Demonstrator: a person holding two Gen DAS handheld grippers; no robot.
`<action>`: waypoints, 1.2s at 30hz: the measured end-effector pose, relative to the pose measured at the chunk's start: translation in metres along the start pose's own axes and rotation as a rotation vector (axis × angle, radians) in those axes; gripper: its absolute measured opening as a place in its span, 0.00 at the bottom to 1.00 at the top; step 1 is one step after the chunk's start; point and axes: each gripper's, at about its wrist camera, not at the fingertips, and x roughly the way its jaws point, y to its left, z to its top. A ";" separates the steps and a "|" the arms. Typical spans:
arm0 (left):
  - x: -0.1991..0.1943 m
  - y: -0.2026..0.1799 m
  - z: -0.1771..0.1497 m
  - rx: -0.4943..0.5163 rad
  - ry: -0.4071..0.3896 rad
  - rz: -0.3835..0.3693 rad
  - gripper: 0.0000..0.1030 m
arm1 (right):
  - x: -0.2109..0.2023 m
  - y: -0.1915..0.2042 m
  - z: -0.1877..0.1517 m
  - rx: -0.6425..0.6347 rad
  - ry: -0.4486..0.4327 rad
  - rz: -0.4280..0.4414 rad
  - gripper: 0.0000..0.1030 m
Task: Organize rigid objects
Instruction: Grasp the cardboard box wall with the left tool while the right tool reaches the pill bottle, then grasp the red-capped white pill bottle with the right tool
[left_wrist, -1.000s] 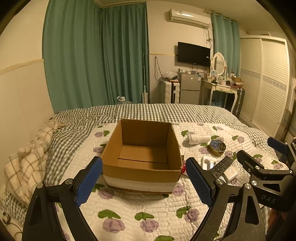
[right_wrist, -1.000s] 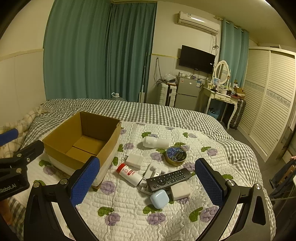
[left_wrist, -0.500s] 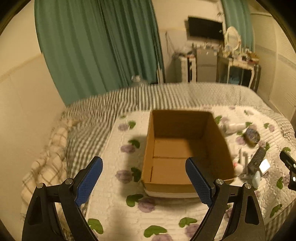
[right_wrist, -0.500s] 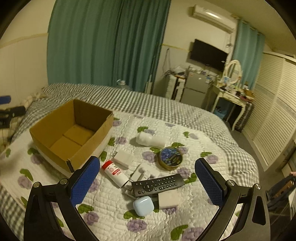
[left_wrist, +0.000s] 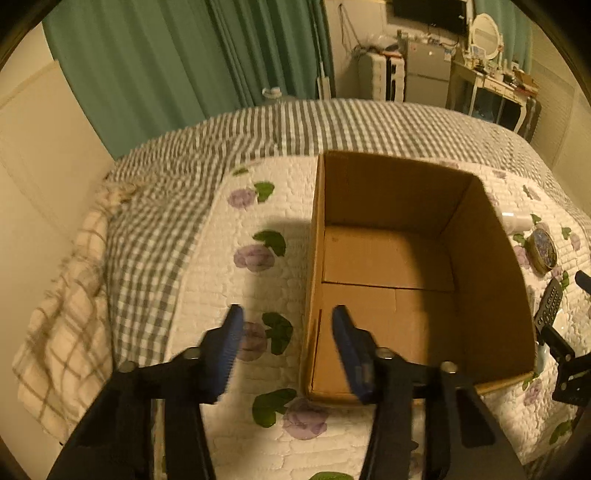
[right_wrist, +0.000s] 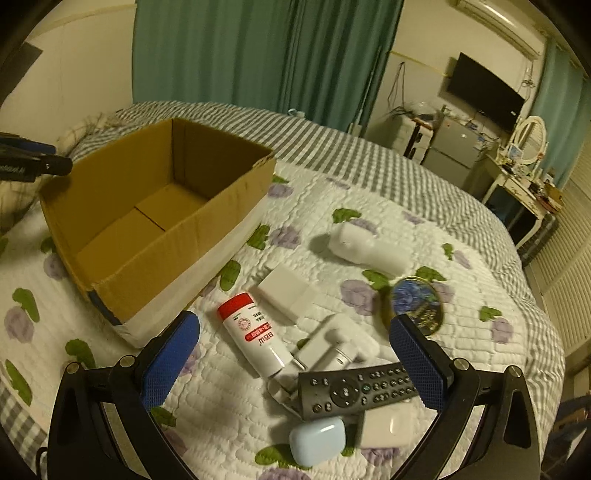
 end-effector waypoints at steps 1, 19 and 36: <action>0.005 0.000 0.001 0.001 0.016 -0.001 0.35 | 0.004 0.000 0.000 -0.002 0.003 0.005 1.00; 0.012 -0.014 -0.004 0.065 0.091 -0.058 0.08 | 0.048 0.001 -0.013 -0.019 0.100 0.121 0.90; 0.009 -0.014 -0.010 0.057 0.092 -0.065 0.08 | 0.098 0.019 -0.015 -0.065 0.211 0.210 0.49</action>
